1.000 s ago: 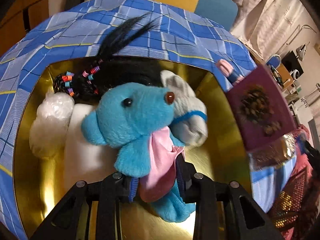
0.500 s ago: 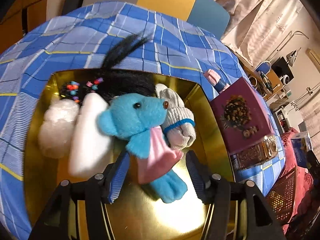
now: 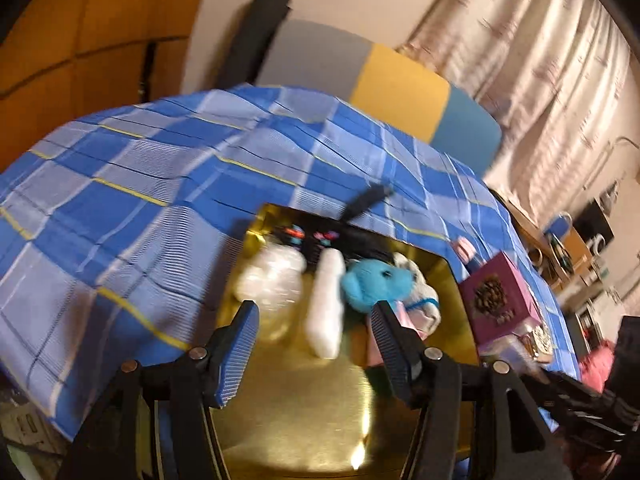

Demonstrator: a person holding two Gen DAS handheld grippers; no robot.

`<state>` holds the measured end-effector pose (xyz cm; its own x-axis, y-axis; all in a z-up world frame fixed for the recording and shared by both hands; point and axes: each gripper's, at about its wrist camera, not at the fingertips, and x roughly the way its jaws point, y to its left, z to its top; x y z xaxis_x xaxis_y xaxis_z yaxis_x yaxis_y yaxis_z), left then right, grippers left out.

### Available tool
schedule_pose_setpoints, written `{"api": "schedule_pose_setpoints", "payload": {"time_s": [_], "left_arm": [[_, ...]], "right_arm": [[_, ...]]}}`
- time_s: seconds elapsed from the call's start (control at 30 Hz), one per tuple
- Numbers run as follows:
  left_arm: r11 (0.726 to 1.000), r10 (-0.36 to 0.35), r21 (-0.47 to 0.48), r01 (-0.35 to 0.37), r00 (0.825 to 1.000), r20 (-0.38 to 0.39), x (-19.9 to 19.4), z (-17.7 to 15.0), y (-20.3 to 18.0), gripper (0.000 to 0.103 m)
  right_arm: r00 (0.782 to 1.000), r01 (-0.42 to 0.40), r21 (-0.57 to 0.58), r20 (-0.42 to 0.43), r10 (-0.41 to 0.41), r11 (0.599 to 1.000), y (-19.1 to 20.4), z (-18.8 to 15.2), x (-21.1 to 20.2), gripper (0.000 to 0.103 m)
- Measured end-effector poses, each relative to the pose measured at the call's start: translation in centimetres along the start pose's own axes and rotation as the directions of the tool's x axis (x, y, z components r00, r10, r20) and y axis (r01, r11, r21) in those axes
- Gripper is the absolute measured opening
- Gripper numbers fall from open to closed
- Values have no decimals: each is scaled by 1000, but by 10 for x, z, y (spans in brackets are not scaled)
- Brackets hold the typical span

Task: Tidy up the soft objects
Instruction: 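Carry the teddy bear and Tempo pack into the gold tray and open both grippers, then reach the right gripper to the red fuzzy sock and grasp it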

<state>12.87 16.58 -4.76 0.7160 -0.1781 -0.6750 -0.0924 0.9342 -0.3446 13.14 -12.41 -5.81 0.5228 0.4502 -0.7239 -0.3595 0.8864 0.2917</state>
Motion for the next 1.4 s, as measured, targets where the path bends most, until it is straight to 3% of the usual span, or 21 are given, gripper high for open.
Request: {"api": "schedule_pose_setpoints", "payload": {"time_s": [0.13,0.37,0.6,0.67,0.73,0.83,1.0,1.27,1.4], "left_arm": [[998,11,-54,-11,1000,13,-6,-5,17,59],[993,-4,-121,3,1000,-7,-2,-11,31,59],[993,-25,-120,24,1000,-8,-6,-11,24,59],[994,-27,-105,26,1000,-8,-7,-12,20,59],[995,-32,-92,31,999,-19,-6,-13,16,59],[995,-52,-91,50,998,-18,-5,-17,12,59],[991,-84,-101,86,996,18,-10,-22,8,59],[991,-107,-78,108,994,25,-10,-38,-13,59],[988,-139,-62,140,990,14,-7,-42,-29,59]], "right_arm": [[986,162,-6,-36,-162,987,7,7,36,53],[958,286,-20,-28,-286,958,14,18,63,53],[911,404,-93,-46,-409,910,26,11,78,56],[910,406,-110,-40,-412,907,30,10,78,59],[912,406,-109,-25,-411,907,34,9,73,70],[940,340,-58,0,-340,939,34,8,56,70],[958,273,34,79,-275,961,25,3,19,71],[956,227,94,167,-241,969,7,-12,-28,73],[927,252,157,244,-285,955,-15,-16,-62,73]]}}
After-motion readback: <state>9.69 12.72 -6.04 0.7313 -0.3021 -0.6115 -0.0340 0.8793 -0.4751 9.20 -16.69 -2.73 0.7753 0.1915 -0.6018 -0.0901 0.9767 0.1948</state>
